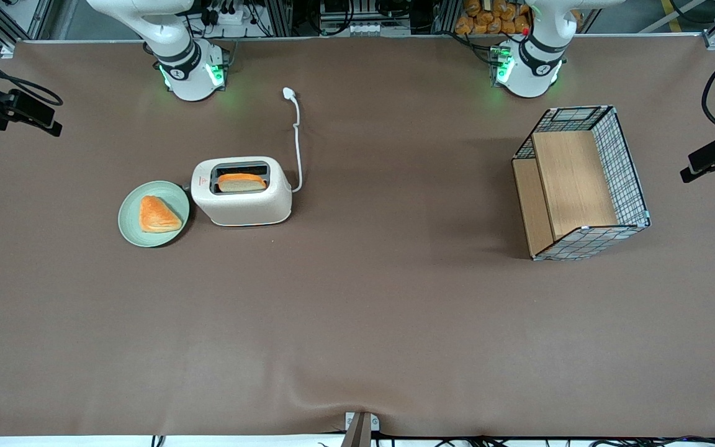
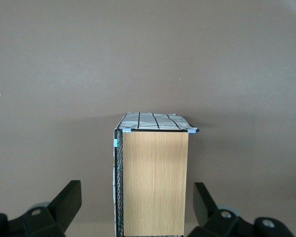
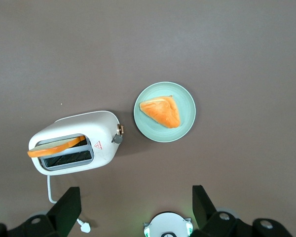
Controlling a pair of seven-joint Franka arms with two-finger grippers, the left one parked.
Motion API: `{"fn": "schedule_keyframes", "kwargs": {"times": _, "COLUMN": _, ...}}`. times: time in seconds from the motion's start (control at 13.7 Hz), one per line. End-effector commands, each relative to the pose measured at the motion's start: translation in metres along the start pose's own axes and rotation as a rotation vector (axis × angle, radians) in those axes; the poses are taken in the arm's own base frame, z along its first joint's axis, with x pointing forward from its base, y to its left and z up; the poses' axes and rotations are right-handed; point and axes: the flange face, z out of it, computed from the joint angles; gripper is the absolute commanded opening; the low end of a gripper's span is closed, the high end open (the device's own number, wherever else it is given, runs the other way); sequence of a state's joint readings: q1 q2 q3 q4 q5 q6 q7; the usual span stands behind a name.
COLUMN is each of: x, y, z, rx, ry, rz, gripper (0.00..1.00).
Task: Press toaster button with right arm
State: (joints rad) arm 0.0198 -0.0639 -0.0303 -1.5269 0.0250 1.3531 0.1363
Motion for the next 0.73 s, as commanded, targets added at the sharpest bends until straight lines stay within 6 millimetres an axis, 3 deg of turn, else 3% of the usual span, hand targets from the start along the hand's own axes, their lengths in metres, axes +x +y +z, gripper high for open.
{"fn": "schedule_keyframes", "kwargs": {"times": 0.0, "x": -0.0044, "y": -0.0003, "z": -0.006, "rx": -0.005, "ry": 0.002, "rz": 0.026, "gripper": 1.0}}
{"fn": "schedule_keyframes", "kwargs": {"times": 0.66, "x": 0.0002, "y": 0.0004, "z": -0.0058, "rx": -0.002, "ry": 0.008, "rz": 0.018, "gripper": 1.0}}
